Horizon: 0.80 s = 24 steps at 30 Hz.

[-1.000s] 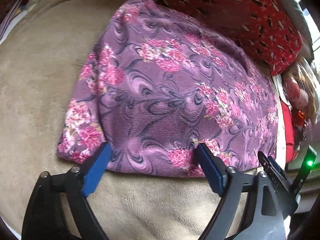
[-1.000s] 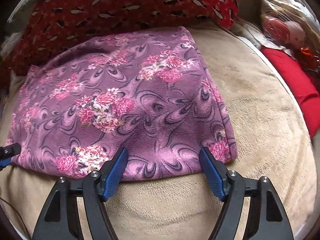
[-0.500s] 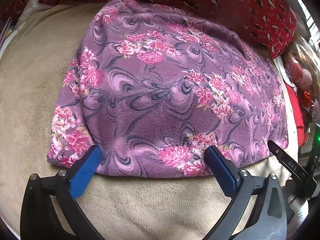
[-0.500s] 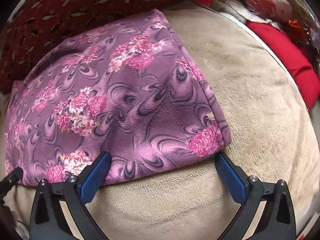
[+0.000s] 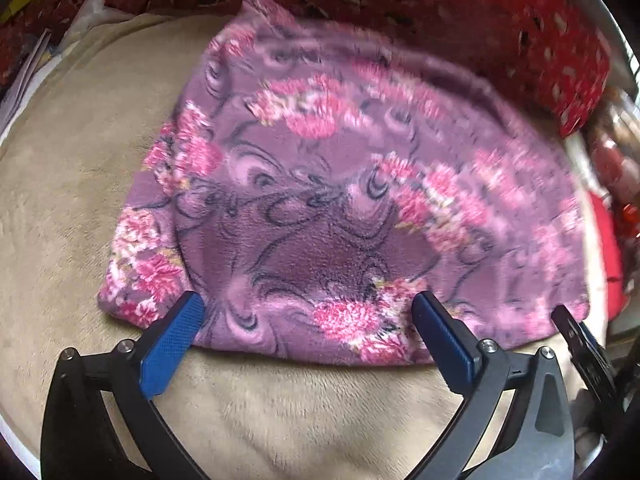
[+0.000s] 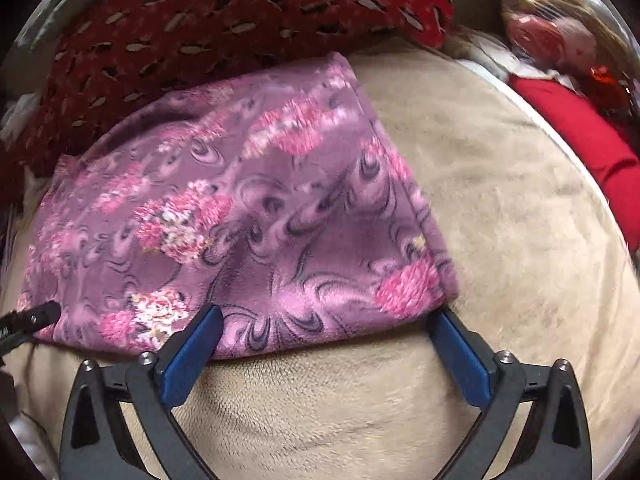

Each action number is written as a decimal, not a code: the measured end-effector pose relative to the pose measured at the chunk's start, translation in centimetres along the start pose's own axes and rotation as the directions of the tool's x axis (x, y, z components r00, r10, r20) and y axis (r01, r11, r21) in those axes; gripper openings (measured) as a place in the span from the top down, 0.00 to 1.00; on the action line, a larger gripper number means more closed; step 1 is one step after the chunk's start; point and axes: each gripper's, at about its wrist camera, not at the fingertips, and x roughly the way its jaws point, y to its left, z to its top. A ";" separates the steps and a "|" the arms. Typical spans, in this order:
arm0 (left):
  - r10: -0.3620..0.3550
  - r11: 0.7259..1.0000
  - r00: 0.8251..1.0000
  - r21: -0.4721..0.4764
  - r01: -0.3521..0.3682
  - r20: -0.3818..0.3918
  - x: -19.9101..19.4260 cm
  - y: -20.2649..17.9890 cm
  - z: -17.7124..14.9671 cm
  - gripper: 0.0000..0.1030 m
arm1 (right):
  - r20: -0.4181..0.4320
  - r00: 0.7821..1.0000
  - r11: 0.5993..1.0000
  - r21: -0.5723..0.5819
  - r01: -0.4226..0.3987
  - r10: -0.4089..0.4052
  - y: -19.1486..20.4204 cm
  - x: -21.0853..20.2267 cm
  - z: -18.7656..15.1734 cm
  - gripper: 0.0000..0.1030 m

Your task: Fold small clothes

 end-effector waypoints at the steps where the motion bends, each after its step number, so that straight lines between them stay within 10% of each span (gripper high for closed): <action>1: -0.032 0.999 0.999 -0.032 0.033 0.028 -1.0 0.6 0.1 0.02 | 0.034 0.999 1.000 0.007 -0.011 0.011 -0.4 -0.6 0.4 0.14; 6: 0.001 0.998 0.991 -0.068 0.008 0.134 -3.7 1.8 4.1 0.02 | 0.186 0.978 0.977 0.171 -0.123 0.091 -5.8 -1.6 6.9 0.11; 11: -0.003 0.995 0.996 -0.103 0.012 0.091 -1.2 1.0 11.2 0.02 | 0.060 0.971 0.937 0.258 -0.238 0.230 -7.4 4.2 13.2 0.17; 14: 0.032 0.997 0.997 -0.078 -0.027 0.064 1.2 -0.8 14.1 0.02 | -0.005 0.937 0.907 0.251 -0.338 0.350 -5.7 7.3 14.8 0.65; 15: 0.068 0.996 0.995 -0.059 -0.064 0.071 1.9 -1.5 14.6 0.02 | -0.008 0.930 0.905 0.233 -0.356 0.368 -5.3 7.6 15.2 0.98; 19: 0.279 0.960 0.960 -0.010 -0.279 0.035 6.9 -1.6 15.8 0.02 | 0.144 0.899 0.876 0.204 -0.437 0.415 -5.8 6.0 15.9 0.97; 21: 0.260 0.965 0.966 -0.046 -0.259 0.006 8.3 -0.2 15.8 0.00 | 0.056 0.944 0.913 0.239 -0.330 0.326 -6.7 8.3 15.0 0.96; 24: 0.179 0.978 0.984 -0.111 -0.178 -0.004 7.1 1.1 16.1 0.07 | 0.017 0.936 0.904 0.257 -0.343 0.350 -7.6 9.1 13.8 0.91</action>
